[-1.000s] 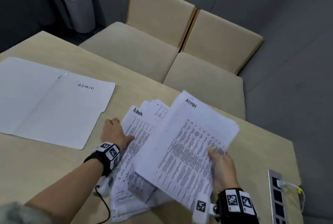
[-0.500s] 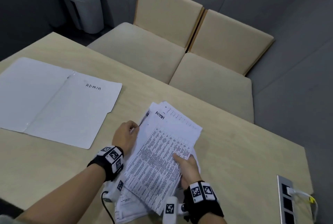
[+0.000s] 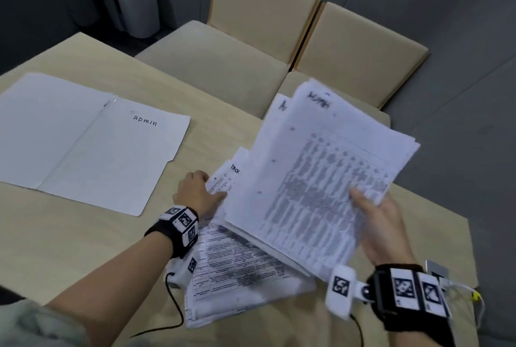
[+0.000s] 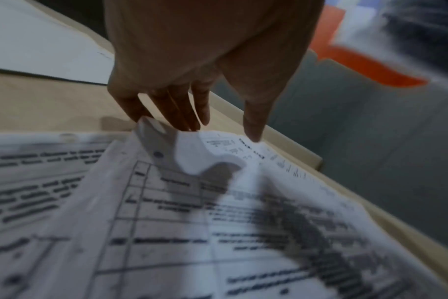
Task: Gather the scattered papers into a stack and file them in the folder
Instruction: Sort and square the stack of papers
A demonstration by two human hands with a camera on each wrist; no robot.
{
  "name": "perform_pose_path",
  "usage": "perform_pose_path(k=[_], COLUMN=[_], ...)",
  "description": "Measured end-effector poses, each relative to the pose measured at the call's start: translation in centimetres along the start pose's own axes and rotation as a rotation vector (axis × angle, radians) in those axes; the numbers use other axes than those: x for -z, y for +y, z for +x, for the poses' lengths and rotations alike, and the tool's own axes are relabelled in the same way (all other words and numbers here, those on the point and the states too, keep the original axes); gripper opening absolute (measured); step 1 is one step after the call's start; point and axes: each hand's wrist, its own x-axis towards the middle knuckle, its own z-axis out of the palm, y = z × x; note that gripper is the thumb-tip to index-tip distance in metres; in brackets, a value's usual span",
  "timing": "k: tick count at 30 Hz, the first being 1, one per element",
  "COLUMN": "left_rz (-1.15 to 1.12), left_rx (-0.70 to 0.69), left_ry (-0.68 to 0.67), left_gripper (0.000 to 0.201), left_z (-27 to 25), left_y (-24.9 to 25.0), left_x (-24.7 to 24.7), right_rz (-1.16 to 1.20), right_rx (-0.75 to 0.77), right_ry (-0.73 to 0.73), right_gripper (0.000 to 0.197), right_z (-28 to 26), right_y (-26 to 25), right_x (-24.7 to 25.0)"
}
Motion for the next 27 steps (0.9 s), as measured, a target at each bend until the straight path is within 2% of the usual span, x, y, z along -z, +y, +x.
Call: perform_pose_path(k=[2, 4, 8, 11, 14, 17, 19, 21, 24, 27], left_rz=[0.192, 0.232, 0.166, 0.137, 0.143, 0.043, 0.005, -0.025, -0.124, -0.176], left_rx=[-0.048, -0.09, -0.001, 0.035, 0.003, -0.054, -0.064, -0.051, -0.039, -0.041], left_ry=[-0.056, -0.092, -0.113, -0.138, -0.252, -0.333, -0.402, -0.442, -0.351, -0.211], left_gripper=[0.075, 0.078, 0.052, 0.042, 0.04, 0.03, 0.016, 0.017, 0.031, 0.024], left_z=[-0.3, -0.3, -0.3, -0.9, -1.9, -2.4, -2.5, -2.6, -2.2, -1.6], left_y=[0.1, 0.1, -0.2, -0.9, -1.5, -1.4, -1.2, -1.0, -0.8, -0.5], left_x=[-0.6, -1.0, -0.7, -0.6, -0.6, -0.3, 0.0, 0.1, 0.0, 0.1], right_rz=[-0.073, -0.066, -0.064, -0.083, -0.139, -0.057, 0.008, 0.007, -0.065, -0.066], right_rx=[-0.04, -0.134, -0.446, -0.592, -0.57, -0.531, -0.538, -0.556, -0.574, -0.535], right_ry=[0.109, 0.185, 0.304, 0.354, 0.38, 0.302, 0.29, 0.306, 0.288, 0.243], right_gripper=[0.034, 0.036, 0.038, 0.044, 0.052, 0.045, 0.04, 0.038, 0.041, 0.04], right_z=[0.1, 0.1, -1.1, -2.4, -2.6, -1.8, -1.1, -0.6, -0.4, 0.1], right_y=[0.2, 2.3, 10.6, 14.7, 15.6, 14.8, 14.6, 15.1, 15.1, 14.4], right_x=[2.0, 3.6, 5.6, 4.5, 3.0, 2.1, 1.6, 1.3, 1.1, 1.8])
